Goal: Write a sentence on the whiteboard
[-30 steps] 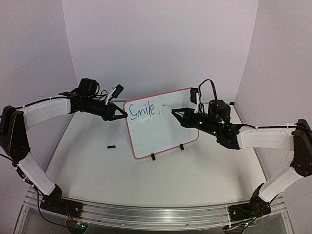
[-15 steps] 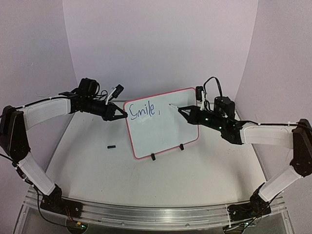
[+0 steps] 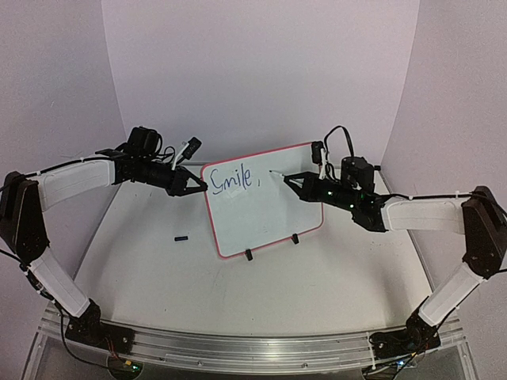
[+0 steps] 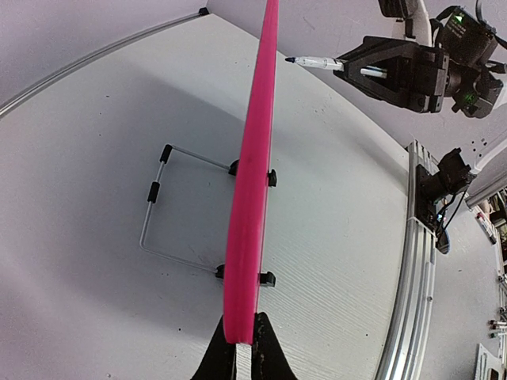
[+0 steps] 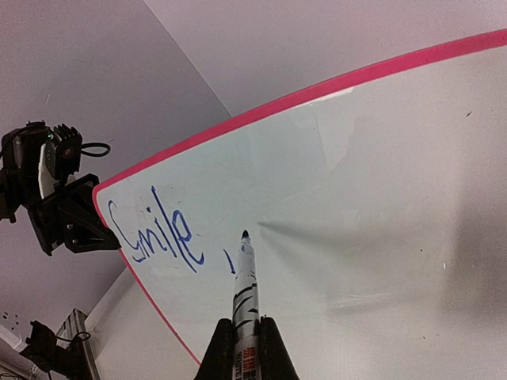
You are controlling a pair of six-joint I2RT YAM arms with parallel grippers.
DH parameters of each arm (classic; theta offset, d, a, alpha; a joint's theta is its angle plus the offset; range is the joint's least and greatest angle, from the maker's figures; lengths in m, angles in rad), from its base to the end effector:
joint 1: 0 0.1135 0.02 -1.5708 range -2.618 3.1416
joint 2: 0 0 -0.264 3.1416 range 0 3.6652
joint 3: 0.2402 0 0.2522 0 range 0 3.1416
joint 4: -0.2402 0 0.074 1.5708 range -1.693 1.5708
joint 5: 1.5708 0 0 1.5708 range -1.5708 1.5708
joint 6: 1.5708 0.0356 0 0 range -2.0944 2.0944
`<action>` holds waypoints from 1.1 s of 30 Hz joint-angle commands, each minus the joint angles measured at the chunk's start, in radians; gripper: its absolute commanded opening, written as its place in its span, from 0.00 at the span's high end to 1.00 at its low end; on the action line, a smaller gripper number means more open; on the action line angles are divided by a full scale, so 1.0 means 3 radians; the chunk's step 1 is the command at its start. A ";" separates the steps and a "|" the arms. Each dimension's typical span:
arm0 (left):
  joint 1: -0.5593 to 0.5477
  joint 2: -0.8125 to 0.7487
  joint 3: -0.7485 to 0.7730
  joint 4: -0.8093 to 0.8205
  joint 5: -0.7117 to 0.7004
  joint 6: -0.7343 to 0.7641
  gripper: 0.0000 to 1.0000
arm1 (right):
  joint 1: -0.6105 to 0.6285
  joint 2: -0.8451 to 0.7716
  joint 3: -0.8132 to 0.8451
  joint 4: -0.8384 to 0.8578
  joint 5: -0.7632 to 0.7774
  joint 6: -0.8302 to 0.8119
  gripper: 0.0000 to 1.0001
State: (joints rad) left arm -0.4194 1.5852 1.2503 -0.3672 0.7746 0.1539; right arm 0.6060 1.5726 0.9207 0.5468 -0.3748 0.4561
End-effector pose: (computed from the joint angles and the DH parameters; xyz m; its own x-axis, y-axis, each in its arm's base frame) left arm 0.3103 -0.1656 0.2894 -0.4635 0.3266 -0.8237 0.8600 0.3898 -0.3293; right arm 0.2869 0.2147 0.2653 -0.4427 0.1919 -0.8759 -0.7065 0.5268 0.4725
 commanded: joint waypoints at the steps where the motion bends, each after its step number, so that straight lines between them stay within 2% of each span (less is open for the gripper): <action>1: -0.0090 0.0118 0.0015 -0.0305 -0.0130 0.0140 1.00 | -0.0020 0.0093 0.0195 0.0239 -0.0053 0.0041 1.00; 15: -0.0090 0.0136 0.0025 -0.0321 -0.0143 0.0149 1.00 | -0.0019 0.0310 0.0296 0.0294 -0.0080 0.0085 1.00; 33: -0.0090 0.0156 0.0035 -0.0325 -0.0143 0.0157 1.00 | -0.0019 0.0240 0.0117 0.0278 -0.0171 0.0121 1.00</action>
State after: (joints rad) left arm -0.4202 1.5929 1.2568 -0.3683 0.7723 0.1570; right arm 0.6044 1.6497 0.9642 0.6052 -0.4145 0.4854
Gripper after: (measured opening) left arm 0.043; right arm 0.066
